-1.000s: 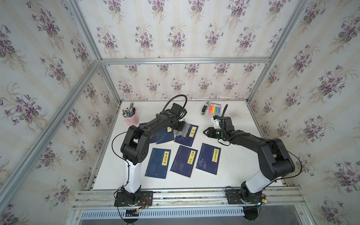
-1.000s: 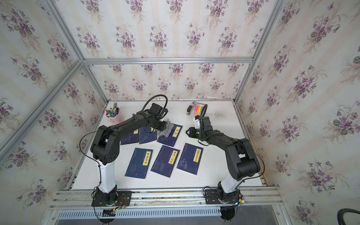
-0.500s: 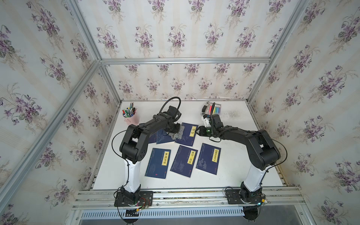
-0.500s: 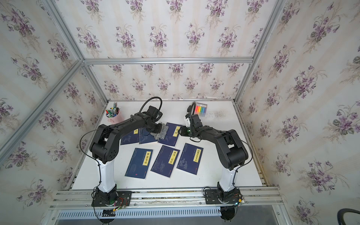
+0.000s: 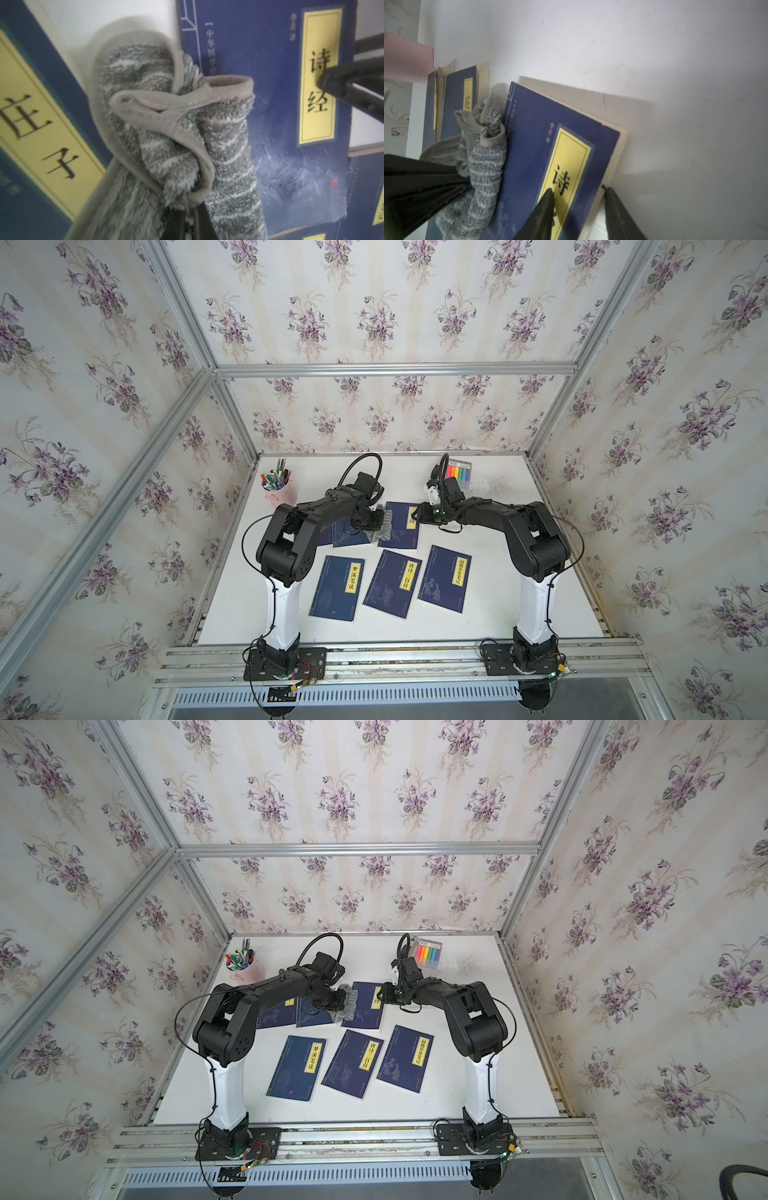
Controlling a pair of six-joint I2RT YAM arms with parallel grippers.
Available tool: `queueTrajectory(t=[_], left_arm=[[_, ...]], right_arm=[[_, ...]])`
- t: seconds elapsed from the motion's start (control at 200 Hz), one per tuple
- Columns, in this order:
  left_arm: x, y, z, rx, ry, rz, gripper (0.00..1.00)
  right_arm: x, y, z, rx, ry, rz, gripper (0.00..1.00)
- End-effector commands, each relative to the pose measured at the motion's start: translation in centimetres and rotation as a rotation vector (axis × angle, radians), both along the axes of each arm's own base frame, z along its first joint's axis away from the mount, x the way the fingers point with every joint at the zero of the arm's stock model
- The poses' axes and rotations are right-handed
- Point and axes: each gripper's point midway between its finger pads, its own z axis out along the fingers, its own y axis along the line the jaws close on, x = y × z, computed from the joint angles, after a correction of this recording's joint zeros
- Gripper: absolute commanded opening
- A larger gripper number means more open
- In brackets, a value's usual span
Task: Wipe the cover of the book
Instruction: Wipe the dirt from the cover of the book.
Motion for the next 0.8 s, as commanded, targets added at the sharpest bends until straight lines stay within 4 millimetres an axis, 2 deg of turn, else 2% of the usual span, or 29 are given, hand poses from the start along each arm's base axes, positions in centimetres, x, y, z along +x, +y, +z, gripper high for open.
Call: queueTrajectory(t=[0.0, 0.175, 0.295, 0.4, 0.5, 0.609, 0.664, 0.794], left_arm=[[-1.1, -1.7, 0.4, -0.098, 0.039, -0.027, 0.08], [-1.5, -2.3, 1.5, -0.117, 0.017, -0.050, 0.08], [-0.7, -1.9, 3.2, -0.094, -0.037, -0.051, 0.08], [0.0, -1.9, 4.8, -0.094, -0.074, -0.055, 0.08], [0.6, -2.0, 5.9, -0.090, -0.095, -0.060, 0.08], [0.9, -2.2, 6.6, -0.093, -0.106, -0.062, 0.08], [1.0, -2.2, 6.7, -0.096, -0.107, -0.059, 0.08], [1.1, -2.0, 6.7, -0.084, -0.112, -0.054, 0.08]], right_arm=[[0.7, -0.5, -0.6, -0.036, 0.003, 0.002, 0.40], [1.7, -0.9, 0.4, -0.081, -0.029, -0.007, 0.36], [1.9, -1.6, 2.7, -0.124, -0.107, -0.021, 0.27], [2.0, -1.2, 5.0, -0.130, -0.193, -0.011, 0.17], [2.0, -0.7, 6.0, -0.149, -0.235, -0.001, 0.14], [1.7, 0.2, 5.2, -0.144, -0.213, 0.033, 0.07], [1.8, 0.2, 4.0, -0.155, -0.179, 0.040, 0.02], [1.9, -0.3, 0.8, -0.220, -0.105, 0.027, 0.02]])
